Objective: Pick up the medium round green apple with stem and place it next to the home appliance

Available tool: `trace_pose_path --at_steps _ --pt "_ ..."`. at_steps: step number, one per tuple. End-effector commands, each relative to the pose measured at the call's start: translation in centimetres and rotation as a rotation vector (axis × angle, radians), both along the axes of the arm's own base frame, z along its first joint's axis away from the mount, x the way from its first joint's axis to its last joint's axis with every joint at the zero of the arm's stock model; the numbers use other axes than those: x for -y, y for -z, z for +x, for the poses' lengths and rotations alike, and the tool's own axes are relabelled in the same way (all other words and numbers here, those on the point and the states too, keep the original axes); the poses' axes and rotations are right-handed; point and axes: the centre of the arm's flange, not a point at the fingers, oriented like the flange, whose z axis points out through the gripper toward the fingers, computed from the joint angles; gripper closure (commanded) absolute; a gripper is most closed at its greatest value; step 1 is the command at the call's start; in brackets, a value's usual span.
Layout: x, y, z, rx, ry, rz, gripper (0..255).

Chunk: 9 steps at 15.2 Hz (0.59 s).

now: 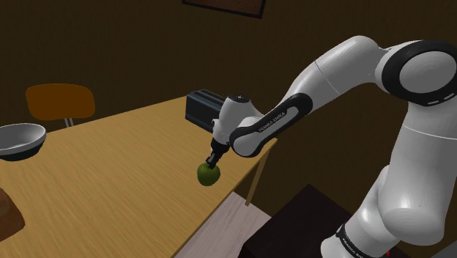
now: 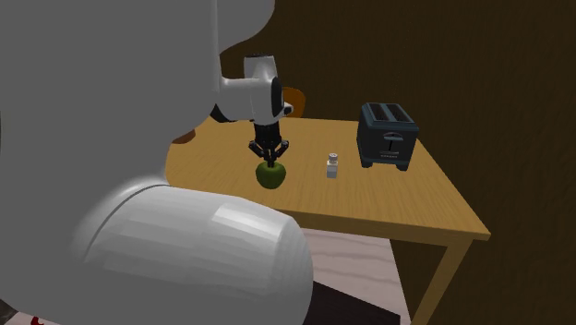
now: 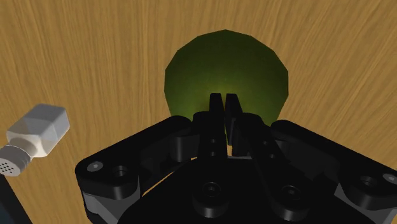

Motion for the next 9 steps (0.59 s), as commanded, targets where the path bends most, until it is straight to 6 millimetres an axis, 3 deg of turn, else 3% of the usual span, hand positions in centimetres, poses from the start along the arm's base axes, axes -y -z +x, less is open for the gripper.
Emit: trace_pose_path --at_steps 1,9 --pt "0.1 -0.9 -0.1 0.000 0.000 0.000 255" --pt "0.1 -5.1 -0.1 0.000 0.000 0.000 255"
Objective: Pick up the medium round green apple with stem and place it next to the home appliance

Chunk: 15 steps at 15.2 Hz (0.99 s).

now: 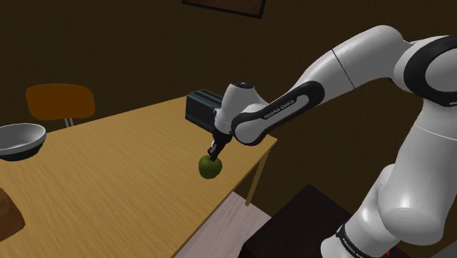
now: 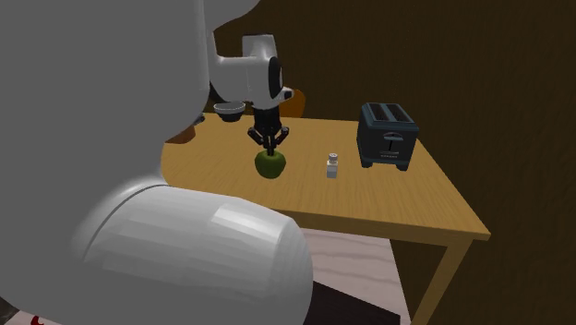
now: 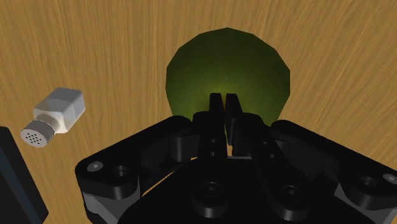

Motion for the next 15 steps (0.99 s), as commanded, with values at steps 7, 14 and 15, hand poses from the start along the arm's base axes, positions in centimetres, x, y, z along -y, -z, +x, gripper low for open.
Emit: trace_pose_path --at_steps 7,14,15 --pt "0.0 -4.3 -0.1 0.000 0.000 0.000 255" --pt "0.0 -8.0 -0.1 0.000 0.000 0.000 255" --pt "0.0 -8.5 -0.1 0.000 0.000 0.000 255"
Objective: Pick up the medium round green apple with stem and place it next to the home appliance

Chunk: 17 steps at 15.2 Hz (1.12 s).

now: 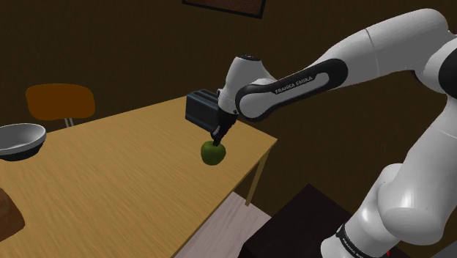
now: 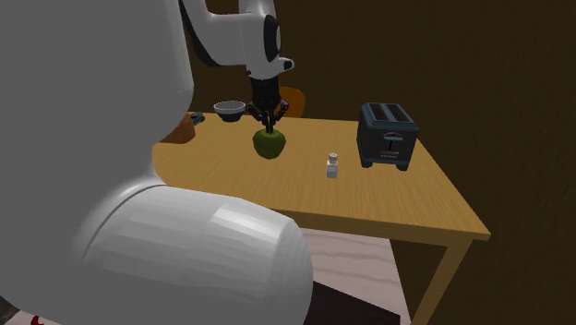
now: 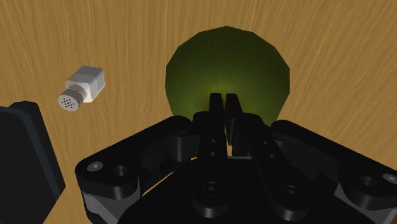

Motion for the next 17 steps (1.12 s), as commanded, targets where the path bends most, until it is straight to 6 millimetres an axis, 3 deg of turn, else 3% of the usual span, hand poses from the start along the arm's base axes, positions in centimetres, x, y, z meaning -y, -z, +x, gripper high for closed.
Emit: trace_pose_path --at_steps 1,17 --pt "0.0 -1.0 0.0 0.000 0.000 0.000 255" --pt "0.0 -9.5 0.0 0.000 0.000 0.000 255"
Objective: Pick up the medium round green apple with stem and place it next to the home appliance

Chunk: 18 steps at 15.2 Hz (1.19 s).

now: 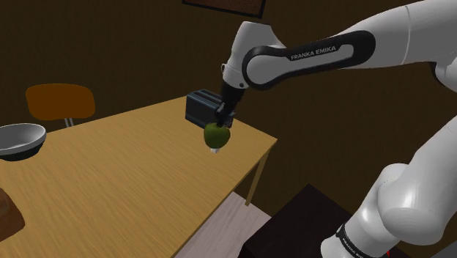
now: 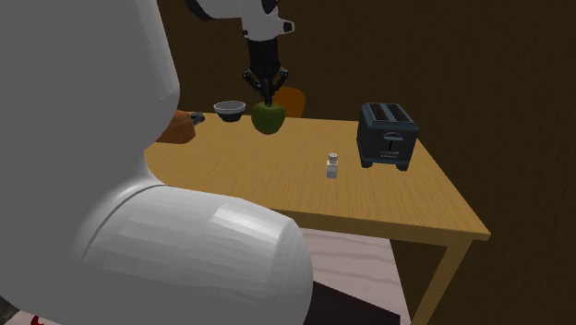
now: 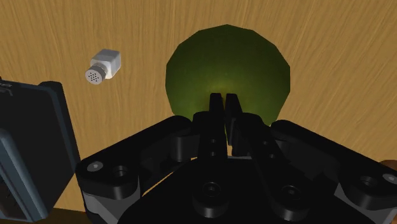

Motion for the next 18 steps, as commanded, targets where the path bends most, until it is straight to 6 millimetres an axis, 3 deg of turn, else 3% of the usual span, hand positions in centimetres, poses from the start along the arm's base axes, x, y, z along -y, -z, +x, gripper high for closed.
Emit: trace_pose_path --at_steps 1,10,18 --pt "-0.1 -1.1 0.1 0.000 0.000 0.000 255" --pt "0.0 -5.4 0.1 0.000 0.000 0.000 255" --pt "9.8 -5.5 3.9 0.000 0.000 0.000 255"
